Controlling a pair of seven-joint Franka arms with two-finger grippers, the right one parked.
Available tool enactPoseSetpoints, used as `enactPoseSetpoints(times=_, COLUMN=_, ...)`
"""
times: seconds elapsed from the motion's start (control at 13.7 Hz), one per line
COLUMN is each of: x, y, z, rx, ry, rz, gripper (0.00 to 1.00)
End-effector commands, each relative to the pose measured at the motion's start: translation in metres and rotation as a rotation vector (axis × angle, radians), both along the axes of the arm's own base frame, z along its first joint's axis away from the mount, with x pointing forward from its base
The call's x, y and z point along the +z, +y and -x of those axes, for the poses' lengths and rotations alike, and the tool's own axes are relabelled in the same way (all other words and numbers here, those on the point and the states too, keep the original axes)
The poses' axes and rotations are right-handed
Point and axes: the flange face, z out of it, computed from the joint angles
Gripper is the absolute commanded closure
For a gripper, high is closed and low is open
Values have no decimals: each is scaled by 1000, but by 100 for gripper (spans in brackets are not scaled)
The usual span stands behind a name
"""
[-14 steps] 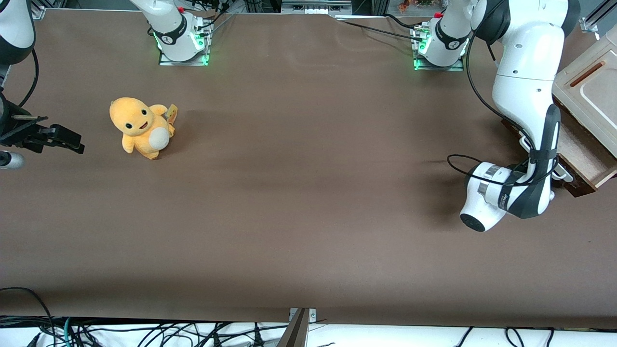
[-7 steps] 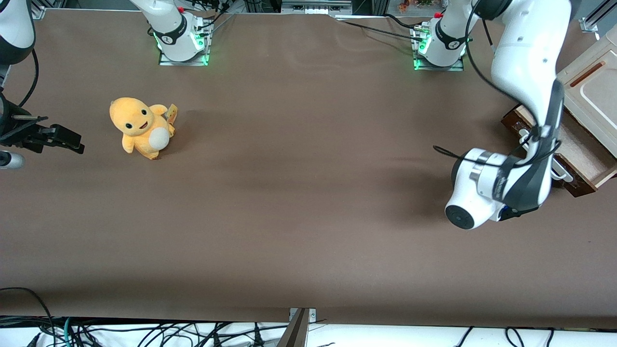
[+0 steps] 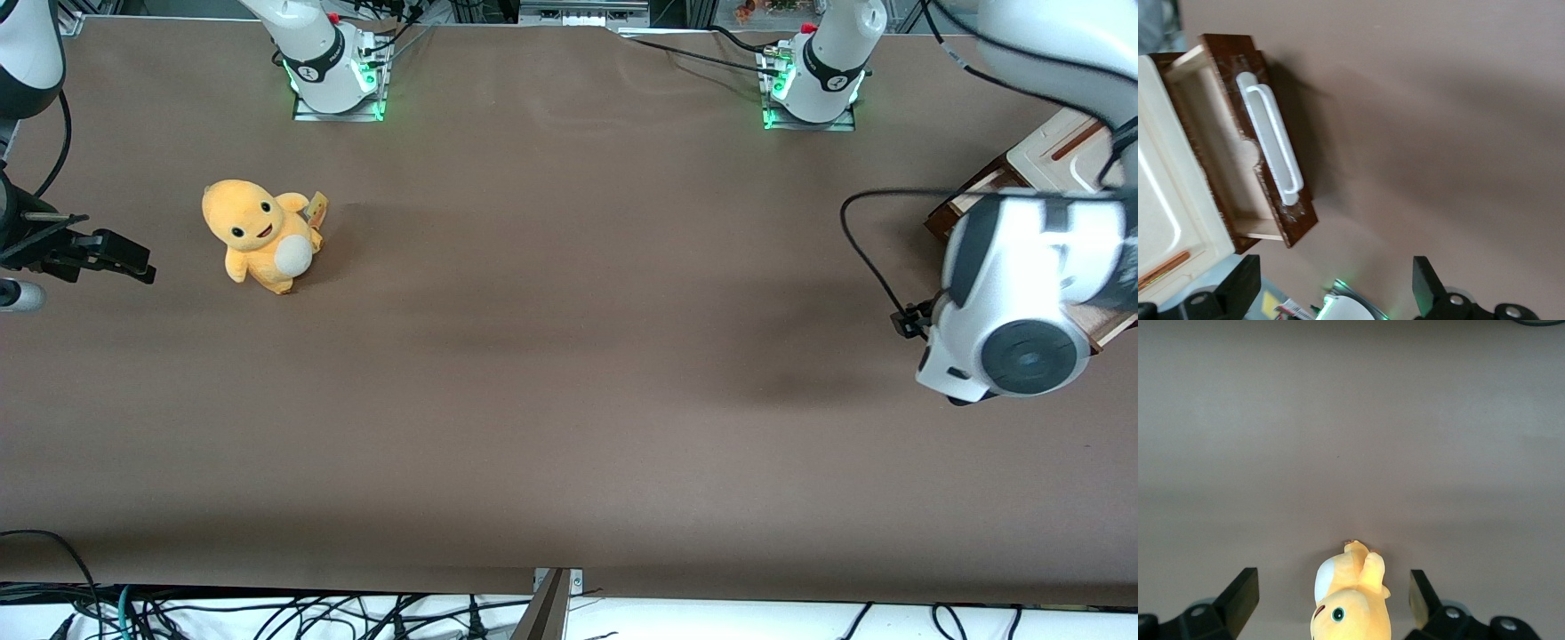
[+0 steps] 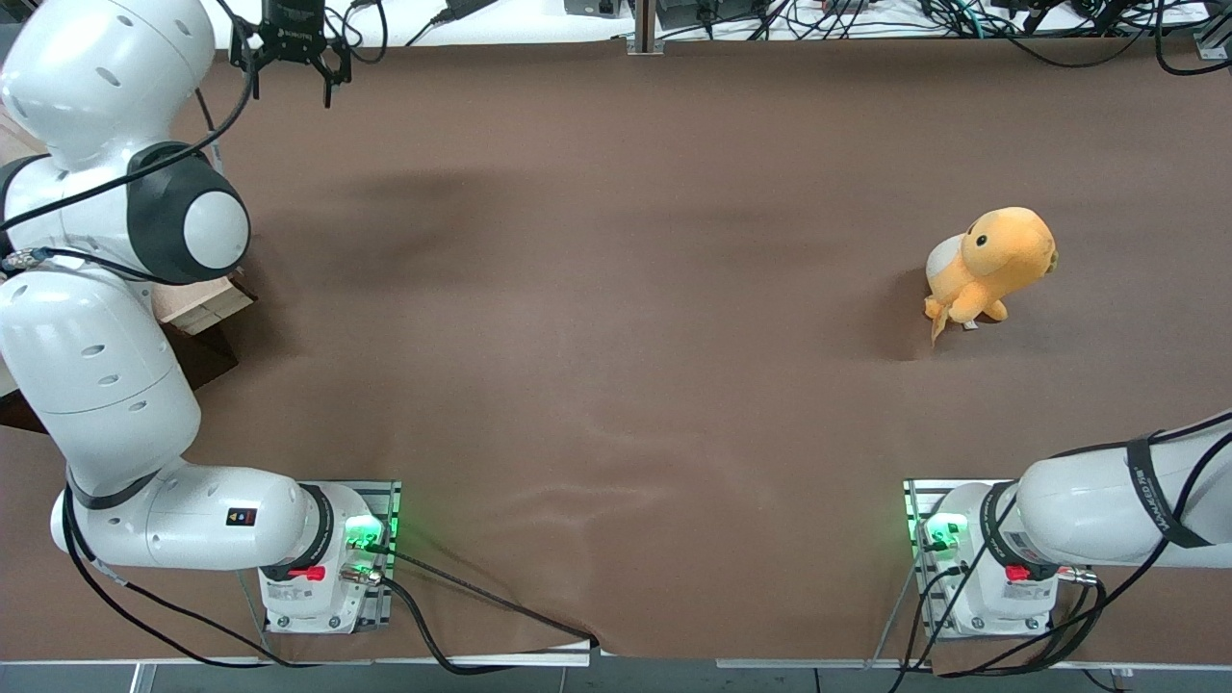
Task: Open lower drawer with left arm only
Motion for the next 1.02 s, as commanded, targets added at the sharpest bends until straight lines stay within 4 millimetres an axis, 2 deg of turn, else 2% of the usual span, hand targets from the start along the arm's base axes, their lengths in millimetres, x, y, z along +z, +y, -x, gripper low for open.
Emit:
enactPoseSetpoints(times=0.0, x=56, y=-10, z=7, rx=-85, ry=-90, rz=155, gripper=0)
enactPoseSetpoints(times=0.15, x=88, y=-6, z=11, rx=-126, ry=-160, rz=292, gripper=0)
enactPoseSetpoints(times=0.22, x=116, y=-11, z=18, rx=-176, ry=-234, rz=360, gripper=0)
enactPoseSetpoints(times=0.29, x=115, y=-14, z=25, rx=-232, ry=-247, rz=396, gripper=0)
enactPoseSetpoints(times=0.44, x=129, y=-20, z=52, rx=-372, ry=-337, rz=441, gripper=0)
enactPoseSetpoints(times=0.51, x=131, y=-13, z=64, rx=-397, ry=-375, rz=497, gripper=0)
enactPoseSetpoints(times=0.66, x=119, y=13, z=81, rx=-398, ry=-382, rz=579, gripper=0)
enactPoseSetpoints(times=0.8, x=114, y=24, z=88, rx=-413, ry=-391, rz=512, gripper=0)
enactPoseSetpoints(times=0.95, x=111, y=25, z=95, rx=-455, ry=-384, rz=430, gripper=0)
